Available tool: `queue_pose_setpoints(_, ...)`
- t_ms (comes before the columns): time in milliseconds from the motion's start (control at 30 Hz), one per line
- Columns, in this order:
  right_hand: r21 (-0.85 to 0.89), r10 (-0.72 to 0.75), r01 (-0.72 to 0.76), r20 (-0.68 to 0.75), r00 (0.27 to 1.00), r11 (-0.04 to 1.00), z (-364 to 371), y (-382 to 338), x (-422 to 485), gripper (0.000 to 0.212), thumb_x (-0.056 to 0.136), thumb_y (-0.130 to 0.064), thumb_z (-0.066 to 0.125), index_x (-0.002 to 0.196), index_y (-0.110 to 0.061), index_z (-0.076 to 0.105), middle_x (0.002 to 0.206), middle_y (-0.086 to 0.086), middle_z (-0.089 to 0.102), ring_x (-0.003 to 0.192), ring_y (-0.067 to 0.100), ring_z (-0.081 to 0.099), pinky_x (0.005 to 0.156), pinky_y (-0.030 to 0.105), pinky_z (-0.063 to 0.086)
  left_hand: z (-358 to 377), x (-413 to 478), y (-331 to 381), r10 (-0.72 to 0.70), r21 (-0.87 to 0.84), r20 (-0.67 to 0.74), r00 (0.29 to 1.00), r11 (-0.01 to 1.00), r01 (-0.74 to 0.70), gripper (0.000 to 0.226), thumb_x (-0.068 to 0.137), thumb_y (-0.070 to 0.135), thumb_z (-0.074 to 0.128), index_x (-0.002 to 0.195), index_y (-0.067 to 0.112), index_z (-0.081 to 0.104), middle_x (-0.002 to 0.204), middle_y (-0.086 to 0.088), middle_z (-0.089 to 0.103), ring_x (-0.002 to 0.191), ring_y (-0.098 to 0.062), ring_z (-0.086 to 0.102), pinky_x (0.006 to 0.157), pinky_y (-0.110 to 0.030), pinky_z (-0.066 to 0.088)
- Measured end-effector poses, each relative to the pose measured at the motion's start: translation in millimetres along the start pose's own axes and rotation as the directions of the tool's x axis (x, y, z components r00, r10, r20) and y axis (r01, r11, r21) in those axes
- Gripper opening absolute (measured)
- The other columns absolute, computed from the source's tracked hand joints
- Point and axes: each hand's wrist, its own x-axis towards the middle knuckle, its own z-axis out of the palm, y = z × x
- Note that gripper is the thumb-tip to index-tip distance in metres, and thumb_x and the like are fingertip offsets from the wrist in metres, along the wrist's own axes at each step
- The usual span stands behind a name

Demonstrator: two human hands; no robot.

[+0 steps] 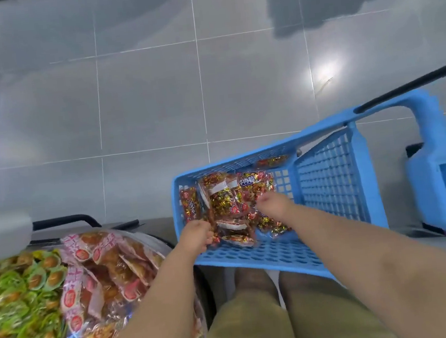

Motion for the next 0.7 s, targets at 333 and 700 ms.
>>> queue_pose_setpoints(333,-0.077,-0.055,0.056,0.006,0.998,0.996,66,-26,92,0.057,0.092,-0.034,0.057,0.14,-0.011,0.039,0.137,0.012,0.049,0.117,0.028,0.052,0.089,0.028,0.042,6,46,-47,-0.05,-0.16,-0.038,0.998,0.986,0.043,0.012,0.099,0.026,0.047,0.09,0.024,0.054,0.091,-0.001,0.062,0.081,-0.013,0.059,0.068,-0.025,0.047)
queue_pose_setpoints(700,0.362,-0.183,0.115,0.16,0.97,0.925,-4,21,18,0.019,0.089,-0.028,0.063,0.096,-0.01,0.06,0.083,-0.006,0.063,0.077,0.01,0.059,0.072,0.024,0.047,1,49,-20,0.156,-0.378,0.231,0.96,0.924,-0.059,0.04,0.079,0.041,0.069,0.112,0.021,0.059,0.109,-0.003,0.067,0.103,-0.021,0.062,0.092,-0.041,0.05)
